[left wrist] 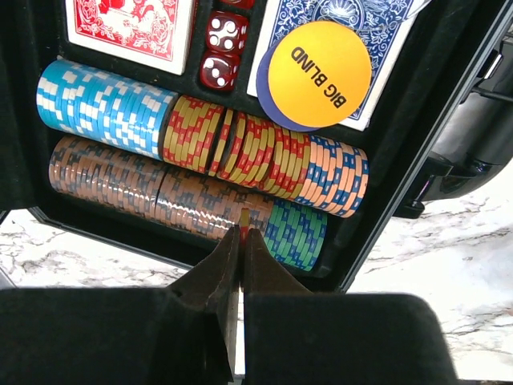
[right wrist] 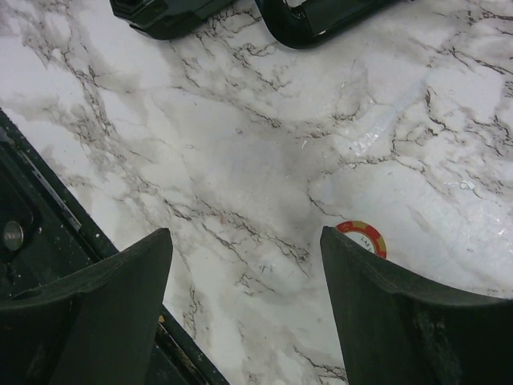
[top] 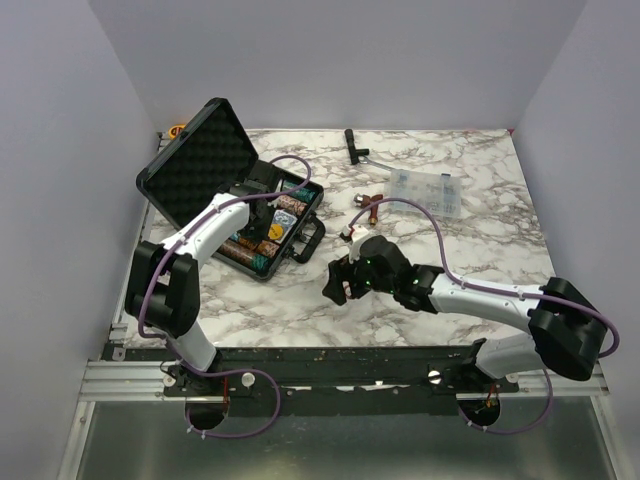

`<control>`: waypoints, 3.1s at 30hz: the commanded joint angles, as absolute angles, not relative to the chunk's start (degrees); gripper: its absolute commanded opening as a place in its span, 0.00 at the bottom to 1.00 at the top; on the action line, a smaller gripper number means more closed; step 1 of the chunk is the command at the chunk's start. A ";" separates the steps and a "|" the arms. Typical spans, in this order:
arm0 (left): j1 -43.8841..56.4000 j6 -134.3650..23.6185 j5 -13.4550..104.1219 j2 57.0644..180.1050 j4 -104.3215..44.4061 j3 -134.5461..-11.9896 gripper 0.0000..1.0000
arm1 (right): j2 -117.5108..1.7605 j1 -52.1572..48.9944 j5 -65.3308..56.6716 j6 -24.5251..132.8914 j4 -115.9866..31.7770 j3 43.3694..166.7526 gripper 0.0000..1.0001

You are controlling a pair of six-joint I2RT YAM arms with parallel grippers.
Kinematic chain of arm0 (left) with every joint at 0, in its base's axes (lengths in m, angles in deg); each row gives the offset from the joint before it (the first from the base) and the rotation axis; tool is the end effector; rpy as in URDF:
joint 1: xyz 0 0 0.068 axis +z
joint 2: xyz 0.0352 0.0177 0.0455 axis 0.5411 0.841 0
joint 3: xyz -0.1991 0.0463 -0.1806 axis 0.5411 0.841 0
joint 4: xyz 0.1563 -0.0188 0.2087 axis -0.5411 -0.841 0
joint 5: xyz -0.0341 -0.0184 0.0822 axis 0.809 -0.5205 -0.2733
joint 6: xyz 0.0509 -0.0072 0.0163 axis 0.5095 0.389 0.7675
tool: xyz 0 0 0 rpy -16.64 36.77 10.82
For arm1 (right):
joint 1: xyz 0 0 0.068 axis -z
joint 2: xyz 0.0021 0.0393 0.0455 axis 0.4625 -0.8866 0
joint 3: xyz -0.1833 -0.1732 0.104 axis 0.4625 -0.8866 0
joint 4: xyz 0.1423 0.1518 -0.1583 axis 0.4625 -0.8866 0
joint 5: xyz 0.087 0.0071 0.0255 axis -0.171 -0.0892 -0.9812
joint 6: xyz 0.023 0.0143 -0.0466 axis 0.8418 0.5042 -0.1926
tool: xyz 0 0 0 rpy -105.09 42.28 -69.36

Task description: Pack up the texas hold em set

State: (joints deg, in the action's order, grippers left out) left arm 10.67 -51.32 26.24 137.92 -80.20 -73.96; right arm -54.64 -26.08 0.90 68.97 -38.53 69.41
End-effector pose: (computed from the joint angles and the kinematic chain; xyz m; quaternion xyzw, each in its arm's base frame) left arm 0.3072 -0.1174 0.2385 0.1080 0.9746 0.0457 0.1907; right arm 0.1676 0.2299 0.2059 -0.2539 0.8493 0.2971 0.3550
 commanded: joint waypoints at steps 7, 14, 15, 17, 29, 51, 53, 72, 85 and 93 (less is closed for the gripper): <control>11.60 -50.00 25.57 140.62 -79.26 -75.34 0.00 | -54.93 -26.07 0.85 70.59 -36.48 68.86 0.76; 11.75 -50.21 26.27 142.65 -78.15 -75.64 0.00 | -54.19 -26.07 0.89 71.51 -36.06 68.01 0.76; 11.76 -50.09 27.06 142.68 -77.66 -75.42 0.00 | -54.09 -26.07 0.93 71.52 -36.06 67.85 0.76; 11.75 -50.24 28.79 142.63 -76.99 -75.05 0.00 | -53.87 -26.07 1.03 71.73 -36.02 67.43 0.76; 11.84 -50.27 27.58 143.59 -77.34 -75.54 0.00 | -54.65 -26.07 0.15 72.35 -35.09 66.87 0.75; 12.90 -49.99 21.83 146.90 -75.52 -77.03 0.00 | -55.15 -26.02 -1.82 75.05 -31.67 63.89 0.74; 12.89 -50.27 22.10 147.29 -75.60 -77.28 0.00 | -55.20 -26.07 -2.19 75.36 -31.16 63.68 0.74; 12.74 -52.64 20.73 145.12 -76.89 -77.66 0.26 | -56.76 -26.12 -1.91 77.01 -31.98 64.22 0.73; 12.72 -56.44 27.86 128.40 -72.21 -72.65 0.72 | -62.94 -26.16 15.50 86.32 -69.85 81.45 0.85; 12.72 -56.36 36.19 121.56 -70.46 -70.49 0.80 | -71.08 -26.26 15.17 90.81 -79.28 90.20 0.85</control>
State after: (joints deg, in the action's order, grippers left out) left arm 12.62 -55.91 29.21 124.41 -72.20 -72.39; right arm -67.25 -26.08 13.38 87.25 -71.29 86.51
